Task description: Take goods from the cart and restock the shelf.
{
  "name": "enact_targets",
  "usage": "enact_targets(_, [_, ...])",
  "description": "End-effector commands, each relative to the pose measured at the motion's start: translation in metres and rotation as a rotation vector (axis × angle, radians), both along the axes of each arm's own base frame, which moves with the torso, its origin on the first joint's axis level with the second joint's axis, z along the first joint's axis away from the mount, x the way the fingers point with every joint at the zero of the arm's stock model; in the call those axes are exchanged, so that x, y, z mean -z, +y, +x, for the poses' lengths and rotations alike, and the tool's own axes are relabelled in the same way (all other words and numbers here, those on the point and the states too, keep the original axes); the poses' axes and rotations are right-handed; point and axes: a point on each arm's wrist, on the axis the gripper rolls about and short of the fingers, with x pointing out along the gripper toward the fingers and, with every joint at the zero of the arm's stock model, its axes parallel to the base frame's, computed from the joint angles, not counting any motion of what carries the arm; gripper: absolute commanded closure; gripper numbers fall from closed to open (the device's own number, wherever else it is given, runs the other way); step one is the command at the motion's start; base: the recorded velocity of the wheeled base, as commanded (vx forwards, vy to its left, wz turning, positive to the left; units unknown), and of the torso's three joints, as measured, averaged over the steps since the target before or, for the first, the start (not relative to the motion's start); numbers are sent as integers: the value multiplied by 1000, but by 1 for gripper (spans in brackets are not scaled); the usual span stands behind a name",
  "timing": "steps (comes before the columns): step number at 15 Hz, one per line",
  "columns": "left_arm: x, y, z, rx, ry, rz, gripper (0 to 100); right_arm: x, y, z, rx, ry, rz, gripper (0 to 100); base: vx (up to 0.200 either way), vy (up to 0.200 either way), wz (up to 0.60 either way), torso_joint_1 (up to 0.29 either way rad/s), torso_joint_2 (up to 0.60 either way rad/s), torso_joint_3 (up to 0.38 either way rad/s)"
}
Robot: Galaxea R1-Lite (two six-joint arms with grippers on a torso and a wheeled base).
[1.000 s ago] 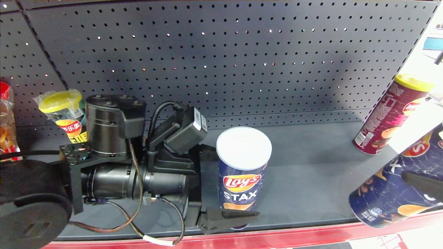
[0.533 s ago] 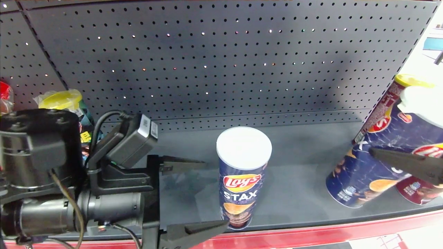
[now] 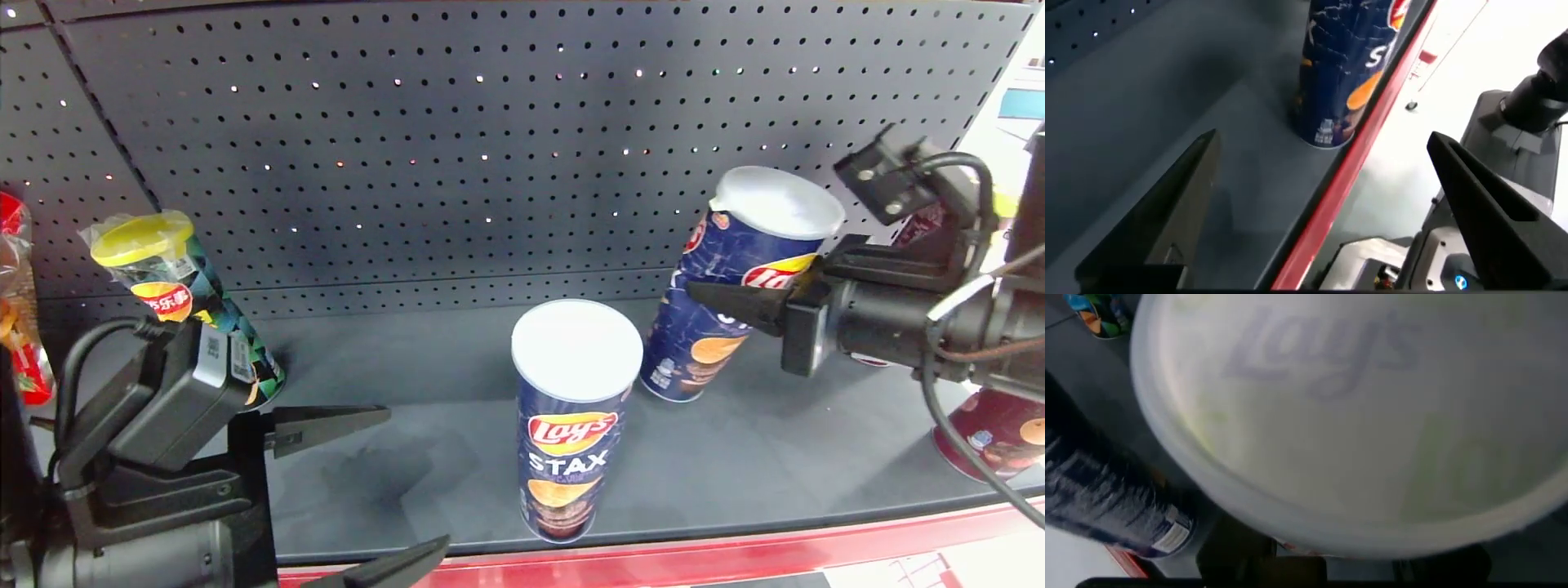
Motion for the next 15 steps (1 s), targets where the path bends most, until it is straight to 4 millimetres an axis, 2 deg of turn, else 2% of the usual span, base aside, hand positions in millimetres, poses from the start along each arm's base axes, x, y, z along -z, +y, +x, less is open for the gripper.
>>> enact_targets(1, [-2, 10, -11, -15, -9, 0, 0, 15, 26, 28, -26, 62, -21, 100, 0, 0, 0, 0, 0, 0])
enact_targets(7, [3, 19, -19, -77, 6, 28, 0, 17, 58, 53, -64, 63, -23, 100, 0, 0, 0, 0, 0, 0])
enact_targets(15, [3, 21, -18, -114, 19, 21, 0, 23, 70, 59, -89, 74, -32, 100, 0, 0, 0, 0, 0, 0])
